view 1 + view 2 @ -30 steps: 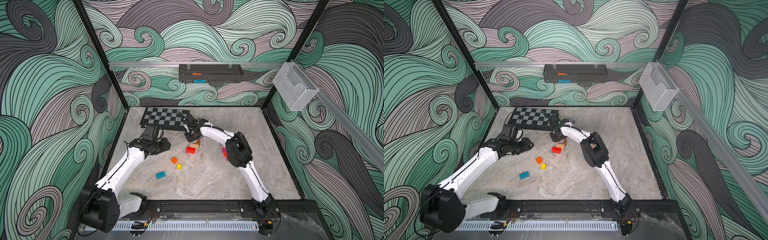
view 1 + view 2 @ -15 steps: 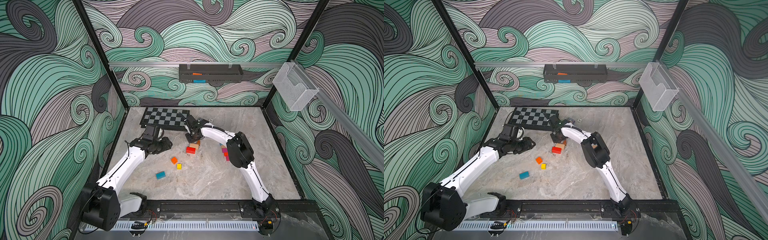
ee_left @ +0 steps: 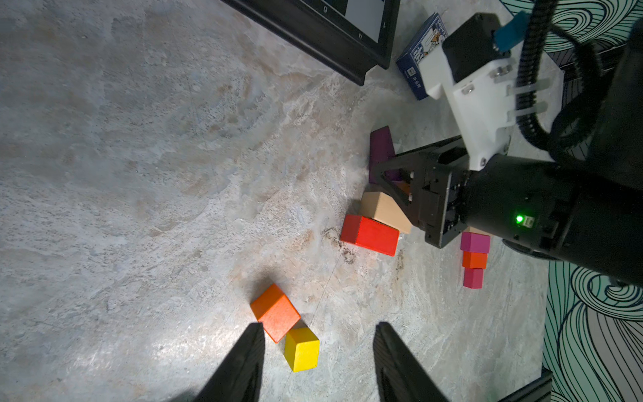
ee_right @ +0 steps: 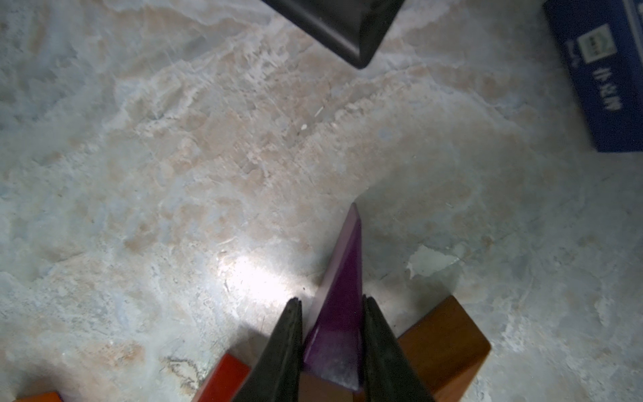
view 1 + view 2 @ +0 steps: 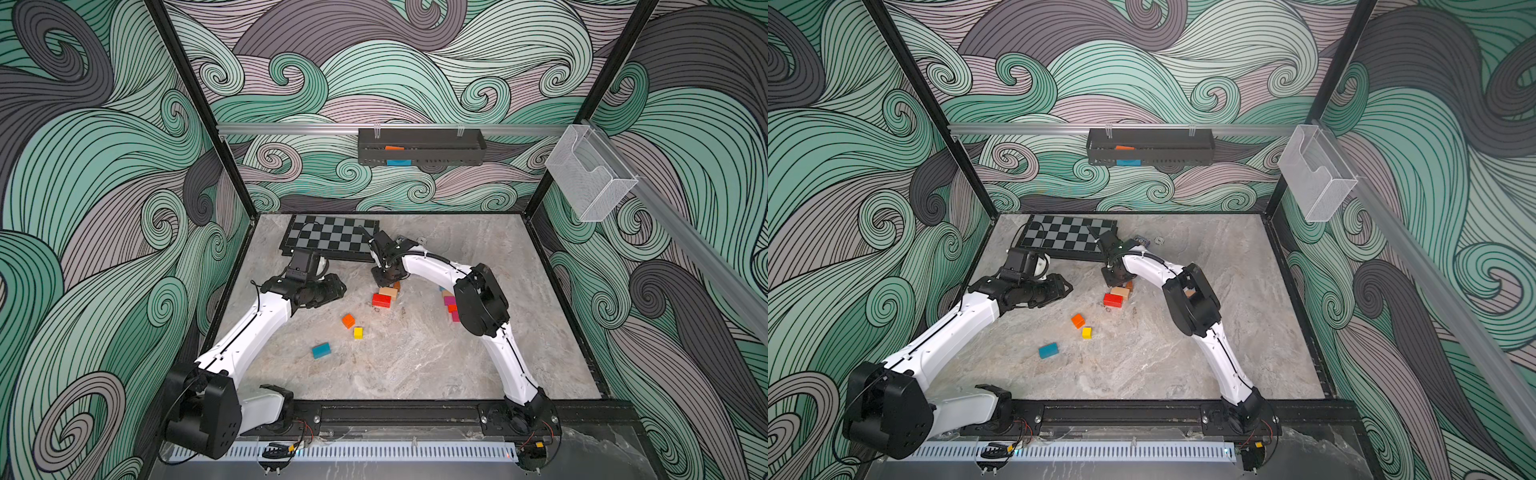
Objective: Assemble a carrot with building blocks
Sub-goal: Assemble the building block at the center of the board.
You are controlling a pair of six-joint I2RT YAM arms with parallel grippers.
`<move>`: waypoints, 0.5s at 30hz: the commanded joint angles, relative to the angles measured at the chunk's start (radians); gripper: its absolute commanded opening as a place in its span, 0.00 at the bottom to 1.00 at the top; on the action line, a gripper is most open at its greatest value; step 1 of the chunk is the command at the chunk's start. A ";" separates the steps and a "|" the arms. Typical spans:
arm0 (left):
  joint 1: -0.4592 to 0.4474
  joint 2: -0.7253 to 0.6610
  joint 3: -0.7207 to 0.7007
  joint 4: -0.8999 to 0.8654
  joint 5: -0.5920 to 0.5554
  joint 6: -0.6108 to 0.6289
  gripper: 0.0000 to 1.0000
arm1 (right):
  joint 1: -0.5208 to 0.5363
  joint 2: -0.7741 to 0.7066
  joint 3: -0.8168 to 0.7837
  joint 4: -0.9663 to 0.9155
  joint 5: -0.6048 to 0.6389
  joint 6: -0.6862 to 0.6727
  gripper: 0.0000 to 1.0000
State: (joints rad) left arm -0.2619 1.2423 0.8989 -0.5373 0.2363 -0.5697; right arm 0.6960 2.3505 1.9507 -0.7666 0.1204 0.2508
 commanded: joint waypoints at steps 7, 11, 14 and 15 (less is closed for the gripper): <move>0.004 0.006 -0.008 0.014 0.012 0.001 0.54 | 0.003 -0.049 0.008 -0.019 -0.016 0.025 0.45; 0.003 0.003 -0.009 0.012 0.009 0.004 0.55 | 0.003 -0.058 0.028 -0.019 -0.006 0.020 0.47; 0.003 -0.009 -0.007 0.012 0.009 0.005 0.57 | 0.002 -0.088 0.033 -0.019 0.009 0.012 0.54; 0.003 -0.016 -0.005 0.010 0.005 0.005 0.57 | 0.004 -0.104 0.032 -0.019 0.016 0.007 0.57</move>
State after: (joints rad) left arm -0.2619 1.2419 0.8921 -0.5369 0.2367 -0.5694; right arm 0.6960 2.3352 1.9511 -0.7753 0.1226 0.2665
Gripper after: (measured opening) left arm 0.569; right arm 0.552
